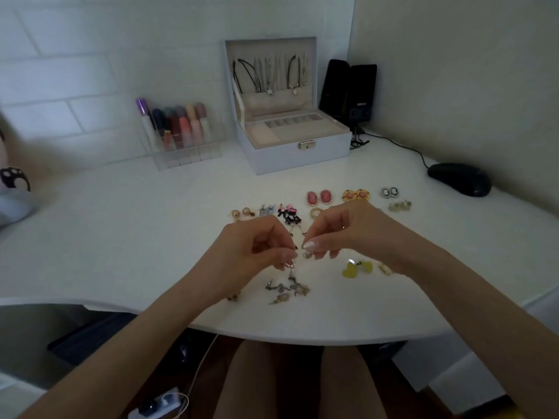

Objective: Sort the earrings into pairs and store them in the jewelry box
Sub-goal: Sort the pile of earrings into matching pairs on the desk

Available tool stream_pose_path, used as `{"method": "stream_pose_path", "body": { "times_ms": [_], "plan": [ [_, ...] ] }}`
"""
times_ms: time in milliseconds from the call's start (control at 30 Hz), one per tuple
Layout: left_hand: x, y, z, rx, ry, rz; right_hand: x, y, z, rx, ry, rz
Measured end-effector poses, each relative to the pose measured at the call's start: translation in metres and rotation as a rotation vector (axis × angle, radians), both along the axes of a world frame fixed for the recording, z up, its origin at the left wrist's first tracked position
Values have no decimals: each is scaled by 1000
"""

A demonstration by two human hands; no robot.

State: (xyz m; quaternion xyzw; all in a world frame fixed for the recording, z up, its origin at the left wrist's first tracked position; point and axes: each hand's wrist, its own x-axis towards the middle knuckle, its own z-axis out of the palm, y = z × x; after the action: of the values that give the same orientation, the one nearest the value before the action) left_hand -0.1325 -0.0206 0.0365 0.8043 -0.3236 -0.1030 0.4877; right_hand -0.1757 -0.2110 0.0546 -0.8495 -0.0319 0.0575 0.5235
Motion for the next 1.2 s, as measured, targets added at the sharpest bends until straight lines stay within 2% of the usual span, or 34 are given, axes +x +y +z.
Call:
{"method": "stream_pose_path", "body": {
  "times_ms": [167, 333, 467, 700, 833, 1000, 1200],
  "plan": [
    [-10, -22, 0, 66, -11, -98, -18, -22, 9, -86, -52, -48],
    [-16, -40, -3, 156, -110, -163, -36, -41, 8, -149, -72, -129],
    [-22, -52, -8, 214, -163, -234, -50, -52, 0, -180, -9, -134],
    [-34, -67, -11, 281, -90, -351, -61, -62, -10, -186, 147, 4],
    [-31, -73, -15, 296, -111, -329, -57, -62, -15, -221, 150, 13],
    [-24, -78, -19, 384, -248, -279, -51, -62, -21, -283, 98, -57],
    [-22, -81, -24, 398, -358, -246, -49, -60, -27, -378, -27, -113]
  ]
}}
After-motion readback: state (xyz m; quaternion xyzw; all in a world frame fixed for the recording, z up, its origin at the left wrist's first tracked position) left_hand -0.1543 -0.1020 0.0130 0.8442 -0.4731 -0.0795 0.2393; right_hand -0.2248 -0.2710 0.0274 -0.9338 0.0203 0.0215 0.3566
